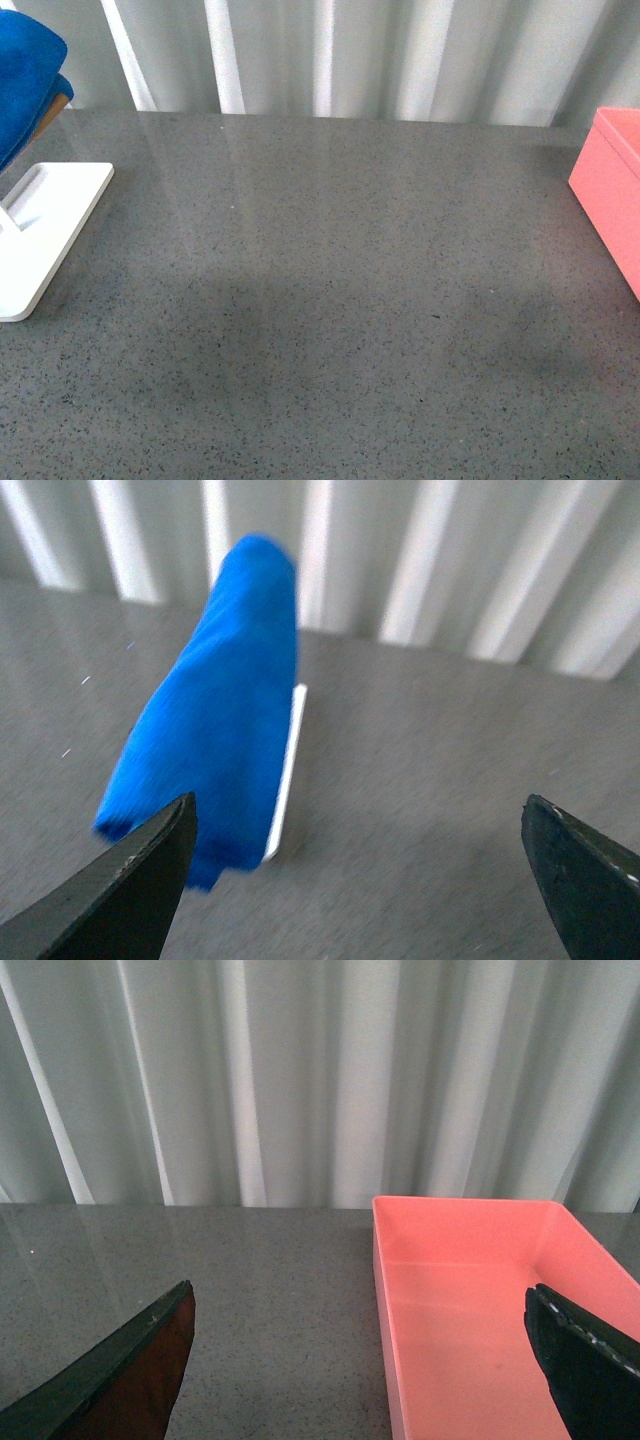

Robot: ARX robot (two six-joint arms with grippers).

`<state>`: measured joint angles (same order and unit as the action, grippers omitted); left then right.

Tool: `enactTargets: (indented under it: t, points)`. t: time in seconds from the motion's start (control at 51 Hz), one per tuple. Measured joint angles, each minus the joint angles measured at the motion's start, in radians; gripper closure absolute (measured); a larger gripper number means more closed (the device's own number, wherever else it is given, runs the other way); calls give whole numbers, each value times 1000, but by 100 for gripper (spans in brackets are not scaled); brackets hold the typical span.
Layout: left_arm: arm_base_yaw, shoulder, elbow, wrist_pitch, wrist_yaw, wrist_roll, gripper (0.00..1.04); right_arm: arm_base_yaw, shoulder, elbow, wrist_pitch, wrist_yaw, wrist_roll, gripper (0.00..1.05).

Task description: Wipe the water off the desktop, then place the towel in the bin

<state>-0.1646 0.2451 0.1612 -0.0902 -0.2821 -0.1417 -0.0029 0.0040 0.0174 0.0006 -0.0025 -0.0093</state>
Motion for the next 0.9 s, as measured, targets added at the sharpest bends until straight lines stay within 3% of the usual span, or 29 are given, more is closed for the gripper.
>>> enactTargets:
  t: [0.078, 0.255, 0.373, 0.471, 0.667, 0.902]
  points:
    - [-3, 181, 121, 163, 37, 8, 7, 0, 0, 0, 0, 0, 0, 7]
    - [55, 492, 315, 294, 193, 34, 7, 0, 0, 0, 0, 1, 0, 7]
    - [115, 765, 503, 251, 311, 68, 7, 0, 0, 0, 0, 1, 0, 7]
    - [144, 916, 626, 185, 353, 104, 7, 0, 0, 0, 0, 1, 0, 7]
    - [208, 1215, 840, 46, 365, 288, 7, 0, 0, 0, 0, 1, 0, 7]
    - [272, 1373, 833, 36, 341, 453, 7, 0, 0, 0, 0, 0, 0, 7]
